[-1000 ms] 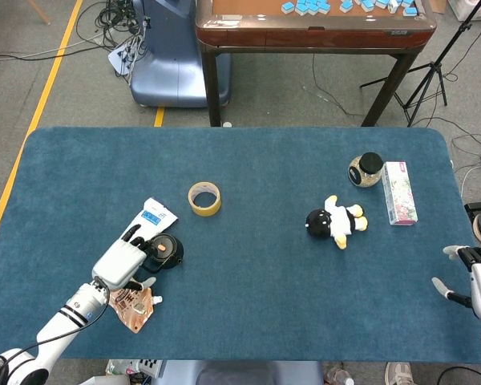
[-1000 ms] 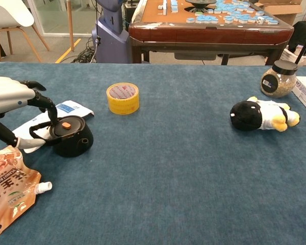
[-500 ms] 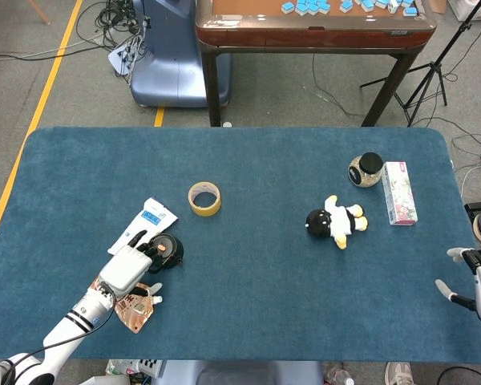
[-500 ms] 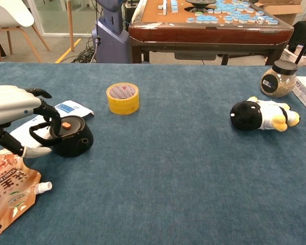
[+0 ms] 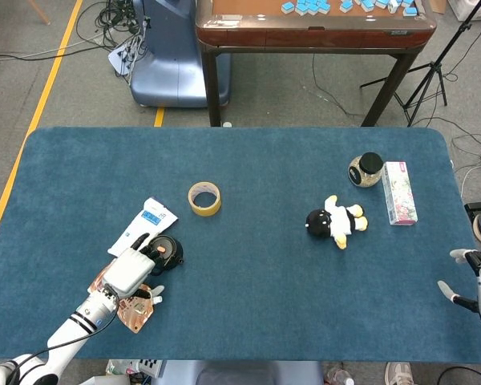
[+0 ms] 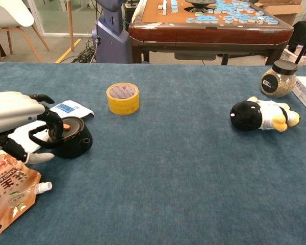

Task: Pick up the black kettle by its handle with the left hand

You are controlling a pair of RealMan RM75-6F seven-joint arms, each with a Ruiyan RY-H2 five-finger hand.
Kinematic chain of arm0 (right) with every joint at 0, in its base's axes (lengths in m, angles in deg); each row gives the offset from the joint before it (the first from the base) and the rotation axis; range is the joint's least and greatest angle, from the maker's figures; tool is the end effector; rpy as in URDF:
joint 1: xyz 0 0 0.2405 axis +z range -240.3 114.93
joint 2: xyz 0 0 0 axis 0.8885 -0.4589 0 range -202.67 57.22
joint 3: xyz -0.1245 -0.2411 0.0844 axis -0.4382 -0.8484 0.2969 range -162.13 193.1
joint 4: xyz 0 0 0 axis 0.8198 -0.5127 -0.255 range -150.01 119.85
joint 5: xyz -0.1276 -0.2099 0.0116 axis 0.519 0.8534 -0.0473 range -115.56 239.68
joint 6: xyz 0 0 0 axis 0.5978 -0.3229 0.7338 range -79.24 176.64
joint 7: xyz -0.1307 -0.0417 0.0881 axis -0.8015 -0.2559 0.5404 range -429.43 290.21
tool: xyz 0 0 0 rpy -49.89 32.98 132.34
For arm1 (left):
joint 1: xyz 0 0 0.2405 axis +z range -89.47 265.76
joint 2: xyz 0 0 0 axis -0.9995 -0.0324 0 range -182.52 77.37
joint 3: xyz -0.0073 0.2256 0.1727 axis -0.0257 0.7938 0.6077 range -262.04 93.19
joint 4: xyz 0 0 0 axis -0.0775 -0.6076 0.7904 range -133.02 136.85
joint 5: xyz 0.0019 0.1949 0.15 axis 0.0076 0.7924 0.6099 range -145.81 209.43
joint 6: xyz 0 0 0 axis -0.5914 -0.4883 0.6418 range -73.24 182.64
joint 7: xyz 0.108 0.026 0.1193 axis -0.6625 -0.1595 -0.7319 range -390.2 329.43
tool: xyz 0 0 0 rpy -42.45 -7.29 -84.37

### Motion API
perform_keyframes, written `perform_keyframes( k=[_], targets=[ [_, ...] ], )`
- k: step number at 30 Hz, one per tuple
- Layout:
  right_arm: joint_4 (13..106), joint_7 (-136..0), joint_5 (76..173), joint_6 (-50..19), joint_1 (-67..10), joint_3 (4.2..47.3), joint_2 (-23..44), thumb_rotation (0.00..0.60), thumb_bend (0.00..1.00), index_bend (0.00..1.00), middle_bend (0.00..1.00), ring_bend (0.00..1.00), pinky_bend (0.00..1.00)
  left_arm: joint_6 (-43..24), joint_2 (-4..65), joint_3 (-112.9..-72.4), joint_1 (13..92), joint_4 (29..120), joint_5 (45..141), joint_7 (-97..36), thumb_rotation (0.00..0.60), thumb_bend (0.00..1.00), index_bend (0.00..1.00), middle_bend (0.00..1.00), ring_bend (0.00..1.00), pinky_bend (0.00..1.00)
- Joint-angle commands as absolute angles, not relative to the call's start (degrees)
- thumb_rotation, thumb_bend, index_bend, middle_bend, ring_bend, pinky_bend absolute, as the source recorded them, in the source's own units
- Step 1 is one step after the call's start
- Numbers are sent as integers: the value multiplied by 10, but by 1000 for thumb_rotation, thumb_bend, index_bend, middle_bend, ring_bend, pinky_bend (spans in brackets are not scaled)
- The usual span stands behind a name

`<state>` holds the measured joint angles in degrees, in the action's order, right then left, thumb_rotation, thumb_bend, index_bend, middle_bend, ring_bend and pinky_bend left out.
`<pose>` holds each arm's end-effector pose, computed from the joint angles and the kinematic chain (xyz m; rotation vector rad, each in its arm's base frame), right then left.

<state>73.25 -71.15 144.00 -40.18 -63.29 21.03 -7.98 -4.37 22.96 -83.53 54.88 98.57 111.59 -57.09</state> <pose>-0.3850 -0.1806 0.1652 1.2312 -0.8361 0.8033 -0.2159 0.3001 -0.0139 -2.0820 -0.6757 -0.7462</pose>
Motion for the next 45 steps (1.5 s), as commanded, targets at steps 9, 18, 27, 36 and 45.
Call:
perform_keyframes(
  k=[9, 18, 27, 36, 45],
  targets=[
    [731, -710, 1439, -402, -634, 210, -80, 600, 173, 379, 437, 330, 290, -40, 229, -833, 550, 991, 1113, -579, 321, 262, 449, 382, 315, 53],
    [729, -709, 1438, -401, -635, 210, -79, 600, 173, 379, 437, 330, 290, -44, 232, -837, 552, 989, 1113, -575, 321, 262, 475, 414, 338, 53],
    [729, -710, 1439, -397, -633, 211, -79, 600, 173, 379, 437, 330, 290, -38, 228, -835, 551, 996, 1111, -573, 321, 262, 474, 441, 342, 53],
    [730, -710, 1437, -398, -633, 213, -80, 600, 173, 379, 437, 330, 290, -37, 233, -834, 551, 991, 1112, -571, 321, 262, 476, 450, 346, 53],
    [728, -708, 1436, -399, -636, 212, -79, 600, 173, 382, 438, 330, 290, -40, 237, -834, 553, 990, 1115, -575, 321, 262, 491, 468, 379, 53]
  ],
)
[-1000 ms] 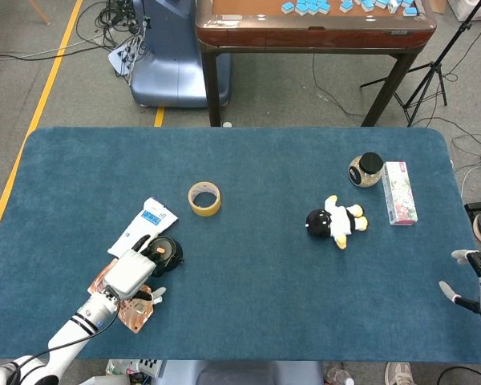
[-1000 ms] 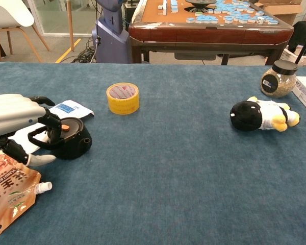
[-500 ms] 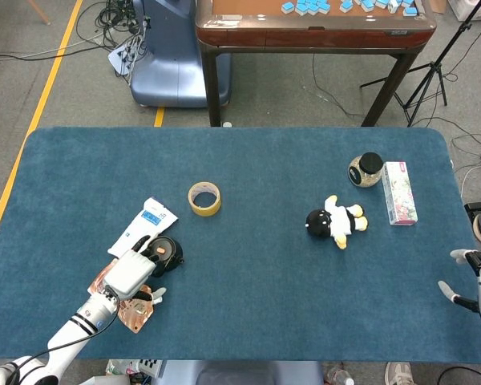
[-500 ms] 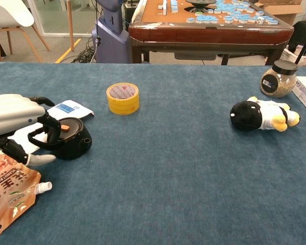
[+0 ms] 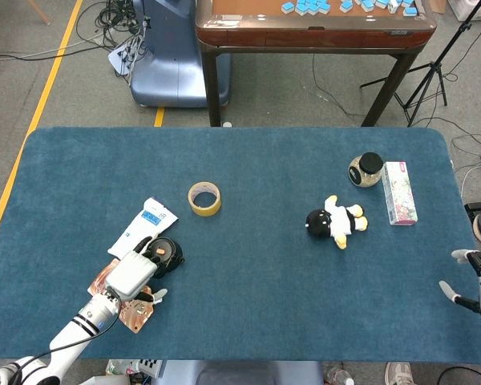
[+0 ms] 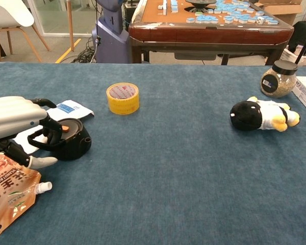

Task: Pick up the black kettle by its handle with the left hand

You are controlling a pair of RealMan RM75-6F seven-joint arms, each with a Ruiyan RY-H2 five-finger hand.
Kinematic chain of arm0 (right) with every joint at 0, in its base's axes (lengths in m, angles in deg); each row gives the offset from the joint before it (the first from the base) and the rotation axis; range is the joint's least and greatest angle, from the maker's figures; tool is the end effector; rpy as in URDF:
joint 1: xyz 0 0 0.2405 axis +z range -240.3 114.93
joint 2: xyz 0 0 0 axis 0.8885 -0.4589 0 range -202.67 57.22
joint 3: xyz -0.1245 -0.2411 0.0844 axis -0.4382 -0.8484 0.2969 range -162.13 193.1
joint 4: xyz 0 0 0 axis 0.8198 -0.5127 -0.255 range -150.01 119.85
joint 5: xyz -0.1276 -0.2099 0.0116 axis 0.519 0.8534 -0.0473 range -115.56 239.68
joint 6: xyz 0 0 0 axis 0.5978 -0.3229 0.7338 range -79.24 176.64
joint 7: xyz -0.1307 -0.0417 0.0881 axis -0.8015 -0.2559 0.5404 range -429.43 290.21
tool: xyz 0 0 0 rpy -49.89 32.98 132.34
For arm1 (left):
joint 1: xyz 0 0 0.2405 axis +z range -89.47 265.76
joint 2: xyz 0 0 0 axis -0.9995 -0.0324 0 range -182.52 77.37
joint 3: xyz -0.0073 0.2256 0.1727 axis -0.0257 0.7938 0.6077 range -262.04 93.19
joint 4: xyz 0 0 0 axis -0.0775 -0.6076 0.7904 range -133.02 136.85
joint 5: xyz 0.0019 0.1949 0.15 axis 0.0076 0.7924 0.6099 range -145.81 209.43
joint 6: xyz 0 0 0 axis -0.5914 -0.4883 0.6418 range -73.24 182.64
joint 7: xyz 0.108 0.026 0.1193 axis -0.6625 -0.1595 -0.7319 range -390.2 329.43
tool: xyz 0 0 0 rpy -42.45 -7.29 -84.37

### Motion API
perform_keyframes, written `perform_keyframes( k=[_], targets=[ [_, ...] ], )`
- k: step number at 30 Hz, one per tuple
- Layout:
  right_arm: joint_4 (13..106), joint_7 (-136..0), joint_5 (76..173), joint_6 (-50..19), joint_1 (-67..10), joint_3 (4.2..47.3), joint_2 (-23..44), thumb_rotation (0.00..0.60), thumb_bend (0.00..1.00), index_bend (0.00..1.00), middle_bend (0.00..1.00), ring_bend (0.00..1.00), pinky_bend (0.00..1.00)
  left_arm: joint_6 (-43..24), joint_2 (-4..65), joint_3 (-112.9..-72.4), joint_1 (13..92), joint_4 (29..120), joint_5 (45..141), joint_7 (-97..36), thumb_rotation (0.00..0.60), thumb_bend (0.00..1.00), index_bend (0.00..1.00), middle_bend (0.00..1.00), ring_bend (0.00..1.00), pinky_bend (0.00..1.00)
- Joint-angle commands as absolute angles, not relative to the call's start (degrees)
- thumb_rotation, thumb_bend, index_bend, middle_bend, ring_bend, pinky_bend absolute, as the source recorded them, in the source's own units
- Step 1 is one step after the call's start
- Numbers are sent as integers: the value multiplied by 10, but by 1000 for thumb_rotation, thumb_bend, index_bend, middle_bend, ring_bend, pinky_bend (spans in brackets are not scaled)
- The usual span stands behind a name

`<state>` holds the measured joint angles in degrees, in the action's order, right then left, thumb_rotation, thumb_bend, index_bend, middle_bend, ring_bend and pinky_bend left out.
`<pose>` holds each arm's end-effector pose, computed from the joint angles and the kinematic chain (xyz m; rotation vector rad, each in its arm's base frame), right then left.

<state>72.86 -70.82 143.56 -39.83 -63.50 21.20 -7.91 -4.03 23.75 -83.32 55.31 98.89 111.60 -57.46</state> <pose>-0.3883 -0.1797 0.1658 1.2233 -0.8433 0.7956 -0.2147 0.2941 -0.0203 -2.0932 -0.6939 -0.7469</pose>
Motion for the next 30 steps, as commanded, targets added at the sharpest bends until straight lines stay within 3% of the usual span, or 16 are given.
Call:
perform_keyframes(
  k=[1, 30],
  targets=[
    [728, -707, 1435, -400, -636, 212, -79, 600, 173, 381, 438, 330, 290, -39, 237, -834, 552, 991, 1115, -577, 321, 262, 491, 469, 380, 53],
    [723, -703, 1429, -399, -641, 213, -77, 600, 173, 382, 438, 330, 290, -29, 252, -825, 554, 994, 1103, -594, 314, 262, 503, 515, 440, 44]
  ],
)
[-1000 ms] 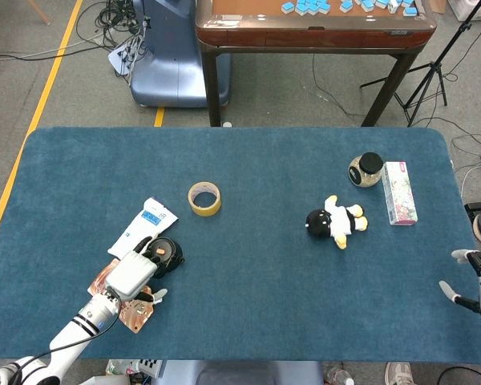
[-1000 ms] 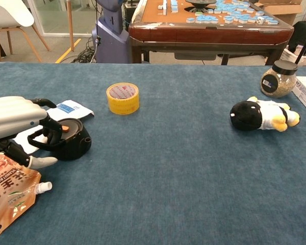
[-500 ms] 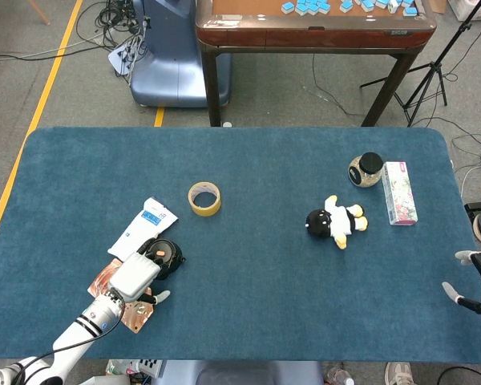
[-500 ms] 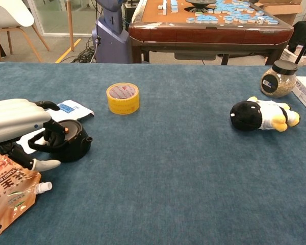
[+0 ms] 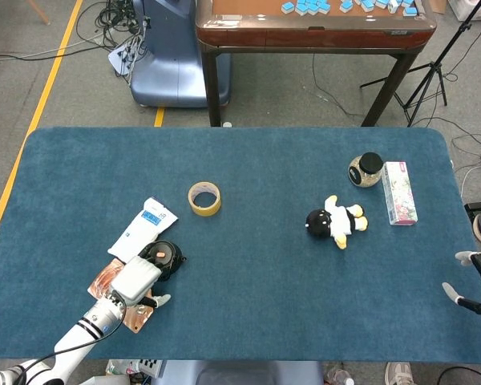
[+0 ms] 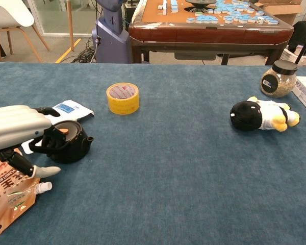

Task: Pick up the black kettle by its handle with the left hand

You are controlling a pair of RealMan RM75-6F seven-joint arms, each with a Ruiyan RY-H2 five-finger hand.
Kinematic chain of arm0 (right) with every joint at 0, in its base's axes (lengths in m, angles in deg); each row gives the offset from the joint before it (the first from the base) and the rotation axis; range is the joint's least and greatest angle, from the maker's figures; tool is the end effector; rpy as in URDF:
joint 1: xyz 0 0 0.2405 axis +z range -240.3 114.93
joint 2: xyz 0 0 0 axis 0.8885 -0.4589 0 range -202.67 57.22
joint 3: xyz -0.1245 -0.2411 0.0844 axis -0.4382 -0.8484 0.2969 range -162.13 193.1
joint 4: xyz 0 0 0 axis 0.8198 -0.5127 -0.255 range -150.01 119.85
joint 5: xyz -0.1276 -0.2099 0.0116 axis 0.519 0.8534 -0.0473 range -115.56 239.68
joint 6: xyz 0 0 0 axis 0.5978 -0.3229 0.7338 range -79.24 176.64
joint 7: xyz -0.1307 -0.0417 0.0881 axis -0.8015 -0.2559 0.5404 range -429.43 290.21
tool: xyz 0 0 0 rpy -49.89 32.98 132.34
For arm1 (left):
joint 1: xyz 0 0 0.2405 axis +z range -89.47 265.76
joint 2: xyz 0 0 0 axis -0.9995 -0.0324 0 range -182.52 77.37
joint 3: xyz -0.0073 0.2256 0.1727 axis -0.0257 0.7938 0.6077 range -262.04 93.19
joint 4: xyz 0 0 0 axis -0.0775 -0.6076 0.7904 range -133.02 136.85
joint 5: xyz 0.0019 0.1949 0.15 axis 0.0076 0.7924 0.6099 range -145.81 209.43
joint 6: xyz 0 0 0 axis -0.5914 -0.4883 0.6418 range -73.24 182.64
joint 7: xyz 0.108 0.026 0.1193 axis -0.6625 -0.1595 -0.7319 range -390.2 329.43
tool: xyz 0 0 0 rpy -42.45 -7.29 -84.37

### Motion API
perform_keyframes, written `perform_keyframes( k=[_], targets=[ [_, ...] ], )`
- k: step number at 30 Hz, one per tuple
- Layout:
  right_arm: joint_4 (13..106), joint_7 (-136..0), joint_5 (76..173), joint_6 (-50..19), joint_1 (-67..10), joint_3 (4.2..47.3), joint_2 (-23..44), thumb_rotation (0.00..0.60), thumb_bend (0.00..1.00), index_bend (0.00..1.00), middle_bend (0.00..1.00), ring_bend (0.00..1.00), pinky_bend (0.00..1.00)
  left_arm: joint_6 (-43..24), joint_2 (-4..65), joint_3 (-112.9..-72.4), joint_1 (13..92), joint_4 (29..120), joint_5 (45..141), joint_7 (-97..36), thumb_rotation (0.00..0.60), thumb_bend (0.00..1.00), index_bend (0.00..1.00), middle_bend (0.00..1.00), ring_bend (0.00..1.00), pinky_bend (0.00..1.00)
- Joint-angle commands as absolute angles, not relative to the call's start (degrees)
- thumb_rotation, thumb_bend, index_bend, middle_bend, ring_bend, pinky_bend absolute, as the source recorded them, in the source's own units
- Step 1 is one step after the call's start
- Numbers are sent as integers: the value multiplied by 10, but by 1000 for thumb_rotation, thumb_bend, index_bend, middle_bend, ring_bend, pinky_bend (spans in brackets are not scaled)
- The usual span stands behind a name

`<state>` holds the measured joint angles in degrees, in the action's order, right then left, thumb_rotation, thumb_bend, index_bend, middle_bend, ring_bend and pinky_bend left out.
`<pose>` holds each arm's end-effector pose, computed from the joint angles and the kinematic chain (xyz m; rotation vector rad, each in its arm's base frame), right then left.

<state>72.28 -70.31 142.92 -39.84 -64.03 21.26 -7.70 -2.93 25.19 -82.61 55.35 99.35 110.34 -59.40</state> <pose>-0.3933 -0.1760 0.1667 1.2062 -0.8523 0.7856 -0.2133 0.2853 -0.0331 -2.1227 -0.7144 -0.7208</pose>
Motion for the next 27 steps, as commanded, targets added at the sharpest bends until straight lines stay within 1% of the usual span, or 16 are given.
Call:
perform_keyframes(
  k=[1, 5, 10, 13, 16, 20, 25, 27],
  targets=[
    [723, -703, 1429, -399, -641, 213, -77, 600, 173, 382, 438, 330, 290, -28, 253, -824, 554, 994, 1104, -594, 314, 262, 506, 522, 446, 44],
    [723, -703, 1428, -400, -642, 213, -77, 600, 173, 381, 438, 330, 290, -28, 253, -822, 554, 995, 1107, -594, 305, 262, 518, 543, 463, 44],
    [722, -701, 1427, -400, -643, 213, -76, 600, 173, 381, 438, 330, 290, -25, 255, -819, 555, 995, 1109, -589, 294, 262, 564, 597, 509, 41],
    [721, -700, 1427, -401, -644, 213, -75, 600, 173, 381, 438, 330, 290, -19, 255, -818, 553, 996, 1106, -586, 289, 262, 603, 649, 559, 33],
    [720, -699, 1426, -401, -645, 213, -75, 600, 173, 381, 438, 330, 290, -16, 255, -819, 552, 997, 1102, -586, 282, 262, 617, 663, 570, 33],
    [719, -698, 1425, -401, -645, 214, -74, 600, 174, 382, 437, 330, 290, -11, 254, -821, 549, 999, 1097, -585, 249, 262, 652, 716, 614, 33],
    [717, -697, 1424, -403, -646, 215, -73, 600, 173, 381, 438, 330, 290, -6, 254, -825, 547, 1000, 1092, -573, 232, 261, 712, 782, 668, 33],
    [716, -697, 1423, -403, -646, 216, -73, 600, 173, 381, 438, 330, 290, -6, 254, -827, 546, 999, 1093, -564, 217, 255, 745, 818, 699, 33]
  ],
)
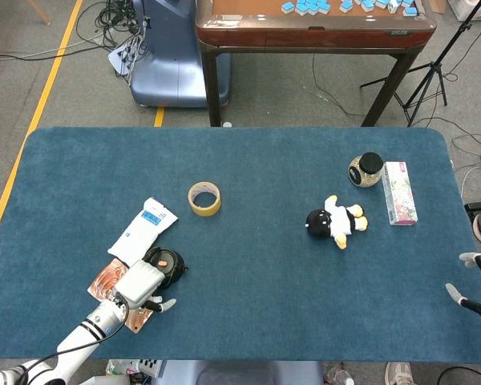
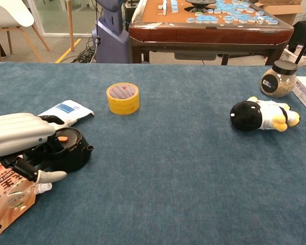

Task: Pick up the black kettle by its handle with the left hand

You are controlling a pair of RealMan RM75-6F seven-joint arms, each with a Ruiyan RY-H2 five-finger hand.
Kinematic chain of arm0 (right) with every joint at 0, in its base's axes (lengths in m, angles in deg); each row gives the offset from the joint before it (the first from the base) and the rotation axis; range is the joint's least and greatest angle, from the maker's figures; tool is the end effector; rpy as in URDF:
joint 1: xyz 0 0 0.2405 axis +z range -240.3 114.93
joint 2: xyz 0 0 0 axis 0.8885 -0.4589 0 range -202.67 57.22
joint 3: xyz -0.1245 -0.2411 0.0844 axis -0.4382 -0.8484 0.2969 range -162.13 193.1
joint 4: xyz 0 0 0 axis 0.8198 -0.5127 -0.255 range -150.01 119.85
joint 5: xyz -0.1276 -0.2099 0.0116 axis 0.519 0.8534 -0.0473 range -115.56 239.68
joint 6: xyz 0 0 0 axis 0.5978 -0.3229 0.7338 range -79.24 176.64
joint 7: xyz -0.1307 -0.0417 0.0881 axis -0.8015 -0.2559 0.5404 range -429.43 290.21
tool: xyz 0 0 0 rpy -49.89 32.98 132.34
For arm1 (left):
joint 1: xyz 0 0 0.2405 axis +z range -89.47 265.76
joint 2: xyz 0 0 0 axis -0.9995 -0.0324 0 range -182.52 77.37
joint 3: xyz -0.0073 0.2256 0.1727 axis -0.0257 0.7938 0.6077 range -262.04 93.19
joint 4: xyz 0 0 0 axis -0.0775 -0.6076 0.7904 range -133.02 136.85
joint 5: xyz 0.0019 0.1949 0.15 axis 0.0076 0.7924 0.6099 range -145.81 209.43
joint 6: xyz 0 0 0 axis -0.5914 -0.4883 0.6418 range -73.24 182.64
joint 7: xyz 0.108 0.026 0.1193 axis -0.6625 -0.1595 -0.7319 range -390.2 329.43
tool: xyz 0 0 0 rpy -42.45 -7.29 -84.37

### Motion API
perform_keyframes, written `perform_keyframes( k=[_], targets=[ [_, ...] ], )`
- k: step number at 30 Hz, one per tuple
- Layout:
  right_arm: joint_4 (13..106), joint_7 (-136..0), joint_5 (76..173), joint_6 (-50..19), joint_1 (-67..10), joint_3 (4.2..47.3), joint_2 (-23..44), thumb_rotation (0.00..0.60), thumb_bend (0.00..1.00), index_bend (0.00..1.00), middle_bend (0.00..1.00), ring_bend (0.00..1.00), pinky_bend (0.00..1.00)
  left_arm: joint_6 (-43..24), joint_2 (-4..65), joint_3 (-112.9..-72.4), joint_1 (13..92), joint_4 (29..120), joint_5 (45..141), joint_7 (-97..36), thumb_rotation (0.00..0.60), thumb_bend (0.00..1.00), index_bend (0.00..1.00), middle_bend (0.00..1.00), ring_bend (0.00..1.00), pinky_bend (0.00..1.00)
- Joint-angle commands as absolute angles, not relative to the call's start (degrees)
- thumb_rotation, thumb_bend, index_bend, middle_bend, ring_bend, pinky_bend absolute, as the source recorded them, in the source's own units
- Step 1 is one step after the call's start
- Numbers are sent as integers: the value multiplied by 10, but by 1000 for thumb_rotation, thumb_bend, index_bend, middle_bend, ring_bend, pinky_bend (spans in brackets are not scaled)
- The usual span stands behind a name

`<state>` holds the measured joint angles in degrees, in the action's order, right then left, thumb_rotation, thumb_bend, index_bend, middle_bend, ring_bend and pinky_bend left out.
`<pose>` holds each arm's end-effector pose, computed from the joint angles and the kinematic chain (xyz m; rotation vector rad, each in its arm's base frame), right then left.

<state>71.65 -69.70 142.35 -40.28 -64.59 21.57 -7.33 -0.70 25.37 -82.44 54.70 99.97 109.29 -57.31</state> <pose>-0.3973 -0.1729 0.1685 1.1824 -0.8544 0.7853 -0.2109 0.2821 -0.0401 -2.1494 -0.7874 -0.7199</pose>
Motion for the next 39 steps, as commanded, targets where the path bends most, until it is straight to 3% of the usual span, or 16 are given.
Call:
perform_keyframes(
  k=[1, 7, 10, 15, 21, 30, 39],
  targets=[
    [715, -696, 1423, -404, -646, 217, -73, 600, 173, 381, 438, 330, 290, -7, 254, -828, 546, 998, 1094, -559, 195, 249, 758, 831, 710, 33],
    [711, -695, 1420, -403, -646, 218, -71, 600, 173, 381, 438, 330, 290, -13, 258, -840, 545, 989, 1092, -533, 33, 183, 819, 895, 764, 33],
    [709, -695, 1419, -402, -646, 219, -70, 600, 173, 381, 438, 330, 290, -11, 259, -846, 543, 983, 1089, -520, 0, 165, 852, 927, 793, 33],
    [706, -694, 1416, -400, -645, 221, -68, 600, 173, 382, 438, 330, 290, -17, 269, -860, 540, 968, 1088, -494, 0, 162, 921, 991, 855, 33],
    [703, -692, 1412, -398, -645, 223, -66, 600, 173, 381, 438, 330, 290, -36, 284, -880, 541, 947, 1087, -458, 0, 162, 996, 1000, 917, 33],
    [698, -689, 1412, -394, -642, 225, -62, 600, 173, 381, 438, 330, 290, -56, 277, -895, 546, 941, 1085, -431, 15, 161, 1000, 1000, 959, 33],
    [696, -689, 1412, -394, -642, 225, -61, 600, 173, 381, 438, 330, 290, -84, 266, -906, 557, 944, 1081, -422, 146, 162, 1000, 1000, 977, 33]
  ],
)
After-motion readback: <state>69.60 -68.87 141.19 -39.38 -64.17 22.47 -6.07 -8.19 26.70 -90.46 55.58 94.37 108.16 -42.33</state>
